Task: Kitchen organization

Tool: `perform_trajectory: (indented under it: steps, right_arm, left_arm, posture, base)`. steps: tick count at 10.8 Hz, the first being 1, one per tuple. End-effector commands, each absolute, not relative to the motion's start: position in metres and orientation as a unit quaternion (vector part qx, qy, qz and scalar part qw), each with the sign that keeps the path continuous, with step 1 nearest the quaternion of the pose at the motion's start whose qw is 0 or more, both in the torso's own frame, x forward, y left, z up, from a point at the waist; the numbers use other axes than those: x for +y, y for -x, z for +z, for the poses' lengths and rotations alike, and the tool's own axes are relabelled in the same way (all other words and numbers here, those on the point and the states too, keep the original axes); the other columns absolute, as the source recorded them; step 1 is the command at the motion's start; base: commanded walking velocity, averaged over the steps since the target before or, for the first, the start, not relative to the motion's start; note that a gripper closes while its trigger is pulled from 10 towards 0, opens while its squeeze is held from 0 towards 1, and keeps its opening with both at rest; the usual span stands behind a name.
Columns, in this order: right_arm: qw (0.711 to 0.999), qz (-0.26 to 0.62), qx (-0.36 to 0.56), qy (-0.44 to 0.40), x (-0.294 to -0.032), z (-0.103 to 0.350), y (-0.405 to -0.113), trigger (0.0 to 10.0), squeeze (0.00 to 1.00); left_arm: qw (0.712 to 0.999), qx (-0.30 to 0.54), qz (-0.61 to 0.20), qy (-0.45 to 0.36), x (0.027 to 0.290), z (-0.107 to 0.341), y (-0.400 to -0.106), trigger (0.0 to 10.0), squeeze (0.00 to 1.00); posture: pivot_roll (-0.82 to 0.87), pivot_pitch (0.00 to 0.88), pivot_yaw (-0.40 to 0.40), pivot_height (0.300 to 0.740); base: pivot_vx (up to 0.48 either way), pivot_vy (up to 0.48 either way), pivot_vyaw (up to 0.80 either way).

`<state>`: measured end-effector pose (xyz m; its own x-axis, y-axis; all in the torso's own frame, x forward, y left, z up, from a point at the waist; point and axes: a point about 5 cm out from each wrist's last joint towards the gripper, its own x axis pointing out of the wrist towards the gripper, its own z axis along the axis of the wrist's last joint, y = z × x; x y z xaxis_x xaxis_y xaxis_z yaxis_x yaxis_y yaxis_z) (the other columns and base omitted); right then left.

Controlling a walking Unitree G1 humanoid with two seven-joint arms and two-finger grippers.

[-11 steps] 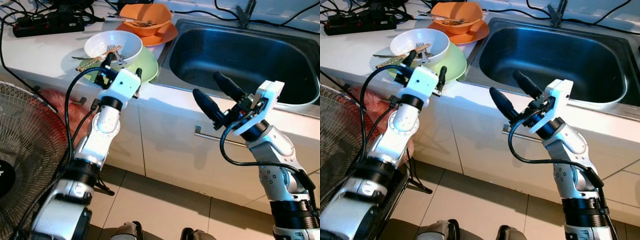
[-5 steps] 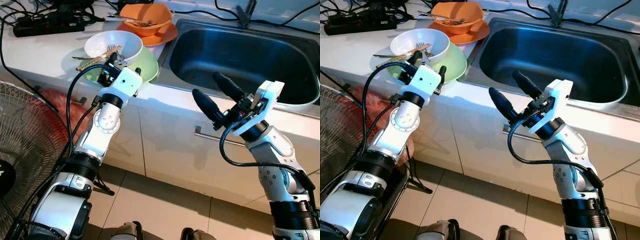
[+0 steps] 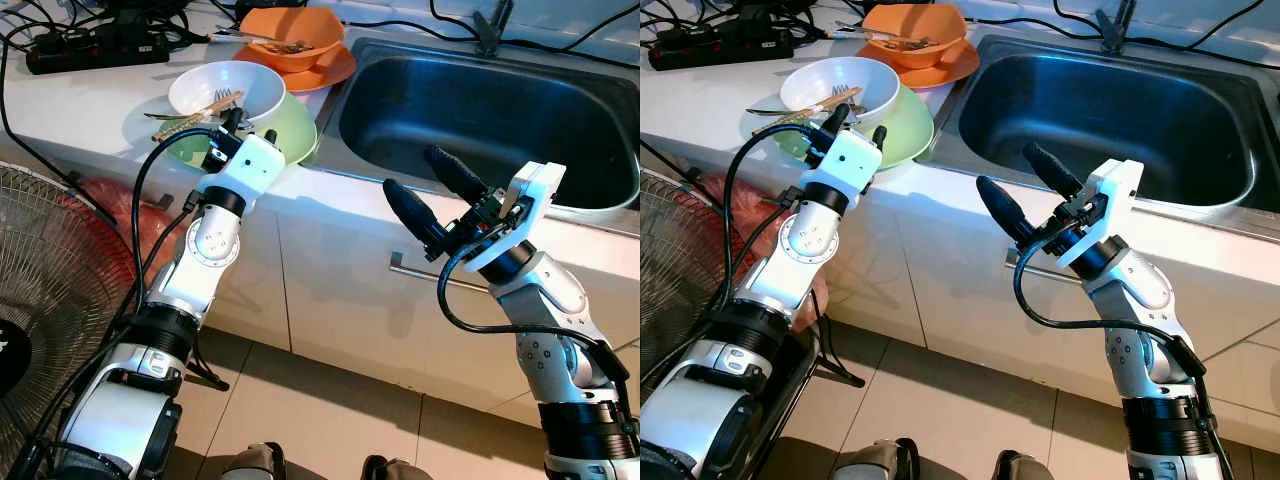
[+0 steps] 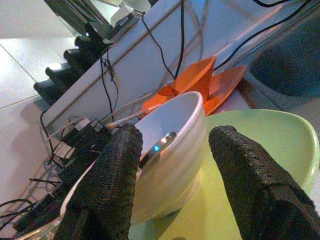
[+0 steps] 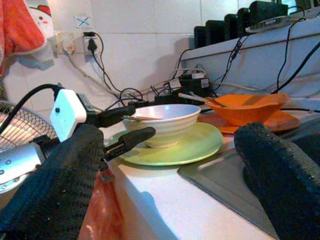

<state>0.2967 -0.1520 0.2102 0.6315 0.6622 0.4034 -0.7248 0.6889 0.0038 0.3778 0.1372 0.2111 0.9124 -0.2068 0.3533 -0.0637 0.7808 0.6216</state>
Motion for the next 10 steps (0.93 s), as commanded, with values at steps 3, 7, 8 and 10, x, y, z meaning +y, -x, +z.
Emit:
perform_trajectory:
  steps: [3, 7, 8, 10]
  right_arm:
    - [0.898, 0.390, -0.188, -0.079, -0.1509, 0.2104, -0.2951, 10.0, 0.00]
    - [0.898, 0.391, -0.188, -0.079, -0.1503, 0.2104, -0.2960, 10.0, 0.00]
    - [0.898, 0.391, -0.188, -0.079, -0.1499, 0.2104, -0.2963, 10.0, 0.00]
    - [0.897, 0.392, -0.187, -0.078, -0.1495, 0.2100, -0.2965, 10.0, 0.00]
  left_arm:
    - [0.917, -0.217, -0.036, -0.334, 0.1354, 0.2159, -0.3787, 0.0, 0.00]
    - [0.915, -0.227, -0.035, -0.332, 0.1353, 0.2196, -0.3777, 0.0, 0.00]
    - [0.914, -0.232, -0.037, -0.330, 0.1335, 0.2214, -0.3771, 0.0, 0.00]
    - [0.919, -0.246, -0.044, -0.304, 0.1293, 0.2253, -0.3751, 0.0, 0.00]
  posture:
    - [0.04, 0.137, 0.009, 0.740]
    - [0.04, 0.135, 0.006, 0.740]
    - [0.04, 0.135, 0.006, 0.740]
    - [0.04, 0.136, 0.006, 0.740]
  base:
    - [0.000, 0.000, 0.00]
    - [0.000, 0.000, 0.00]
    - [0.000, 0.000, 0.00]
    - [0.000, 0.000, 0.00]
